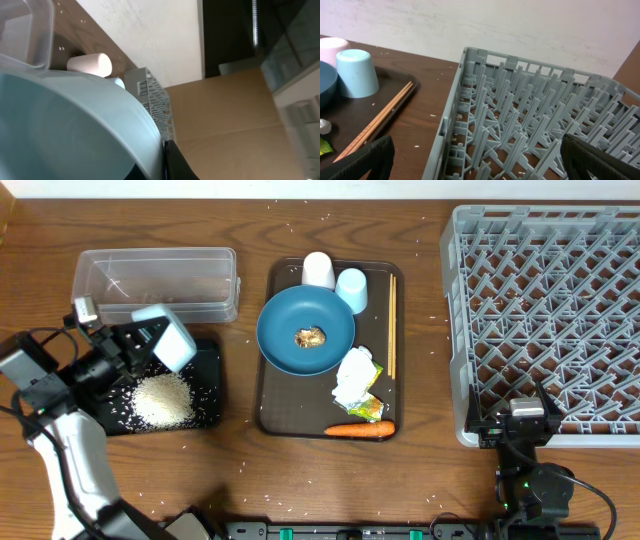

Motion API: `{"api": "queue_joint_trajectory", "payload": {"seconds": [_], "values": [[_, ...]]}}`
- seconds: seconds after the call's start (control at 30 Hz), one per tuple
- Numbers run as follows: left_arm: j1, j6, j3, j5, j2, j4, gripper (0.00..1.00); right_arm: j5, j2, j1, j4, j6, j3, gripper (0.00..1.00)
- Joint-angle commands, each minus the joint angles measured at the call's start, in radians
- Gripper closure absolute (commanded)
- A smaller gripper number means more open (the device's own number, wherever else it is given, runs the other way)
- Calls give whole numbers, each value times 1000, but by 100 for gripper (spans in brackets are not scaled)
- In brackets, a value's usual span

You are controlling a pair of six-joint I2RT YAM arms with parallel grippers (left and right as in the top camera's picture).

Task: Sort waste into correct bins and load items into the dishwasher rack
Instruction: 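Carry the emptied bowl back toward the brown tray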

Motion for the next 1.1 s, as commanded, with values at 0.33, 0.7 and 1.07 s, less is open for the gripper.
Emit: {"api": "queue_joint_trajectory", "payload": {"seconds": [0.33, 0.7, 1.07], "values": [[-377, 120, 10, -662, -336, -369, 94, 10, -6, -8, -5, 4, -1, 1], [-853, 132, 10, -1081, -377, -542, 94, 10, -6, -8, -5, 4, -1, 1], [-1167, 72, 10, -1332, -122, -485, 94, 10, -6, -8, -5, 4, -1, 1]]}}
